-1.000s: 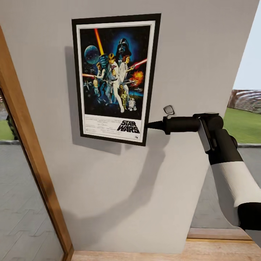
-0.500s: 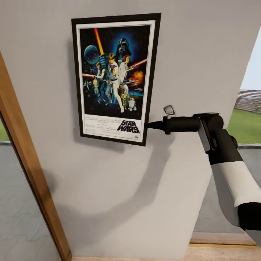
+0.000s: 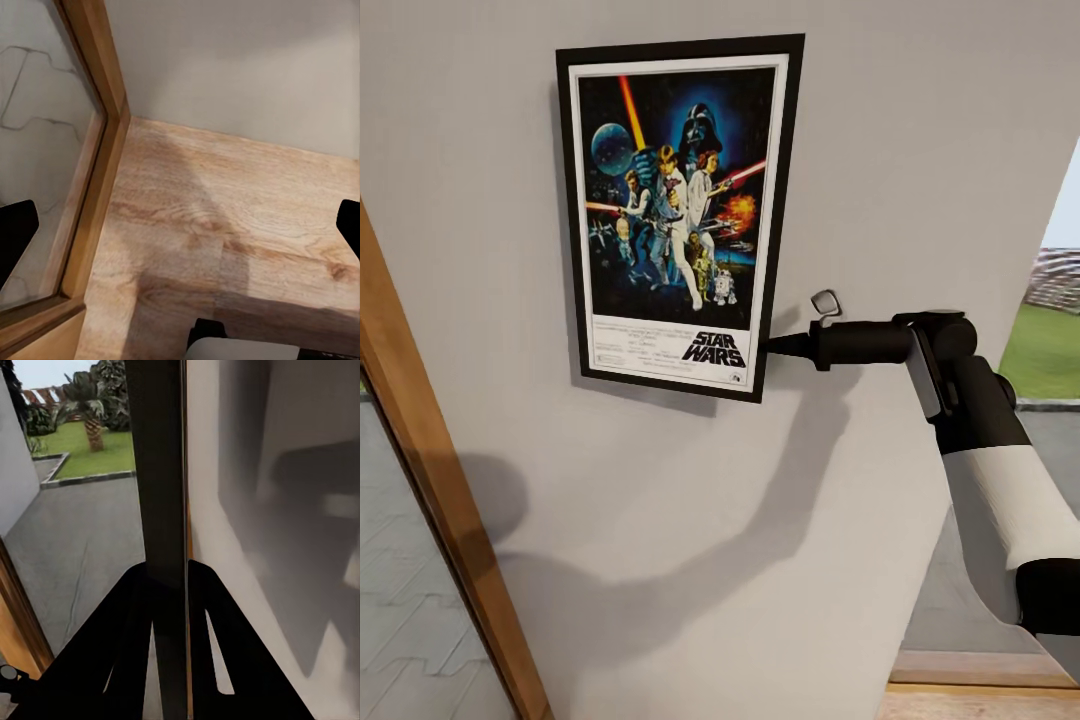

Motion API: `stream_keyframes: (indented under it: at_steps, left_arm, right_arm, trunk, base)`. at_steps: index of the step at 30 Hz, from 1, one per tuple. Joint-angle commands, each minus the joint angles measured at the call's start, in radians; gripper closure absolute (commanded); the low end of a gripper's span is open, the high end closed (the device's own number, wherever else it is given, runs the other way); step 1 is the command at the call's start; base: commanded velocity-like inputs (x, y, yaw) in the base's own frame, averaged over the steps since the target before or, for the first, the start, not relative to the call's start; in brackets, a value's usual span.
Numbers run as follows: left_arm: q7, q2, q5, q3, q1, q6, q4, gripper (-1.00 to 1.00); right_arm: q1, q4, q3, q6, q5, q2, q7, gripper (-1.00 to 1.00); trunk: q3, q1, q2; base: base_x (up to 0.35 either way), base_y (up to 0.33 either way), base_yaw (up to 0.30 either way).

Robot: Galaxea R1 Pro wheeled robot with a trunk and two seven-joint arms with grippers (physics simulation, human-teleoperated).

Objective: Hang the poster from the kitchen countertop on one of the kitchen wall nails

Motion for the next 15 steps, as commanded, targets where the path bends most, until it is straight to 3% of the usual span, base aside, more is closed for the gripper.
stream_keyframes:
  at_steps: [1,11,15]
  left_arm:
    - [-0.007,0.000,0.000,0.004,0.000,-0.001,-0.001,-1.00]
    - [-0.007,-0.001,0.000,0.004,0.000,-0.001,-0.001,-1.00]
    - [-0.007,0.000,0.000,0.004,0.000,-0.001,-0.001,-1.00]
  right_arm:
    - [0.000,0.000,0.002,0.011,-0.007,-0.001,-0.001,1.00]
    - [0.000,0.000,0.003,0.011,-0.007,-0.001,-0.002,1.00]
    - [0.000,0.000,0.003,0.011,-0.007,-0.001,-0.002,1.00]
  trunk:
    - [0.000,0.000,-0.001]
    - [0.000,0.000,-0.001]
    - [0.000,0.000,-0.001]
  base:
    - [0.002,0.000,0.000]
    - [0.001,0.000,0.000]
    - [0.156,0.000,0.000]
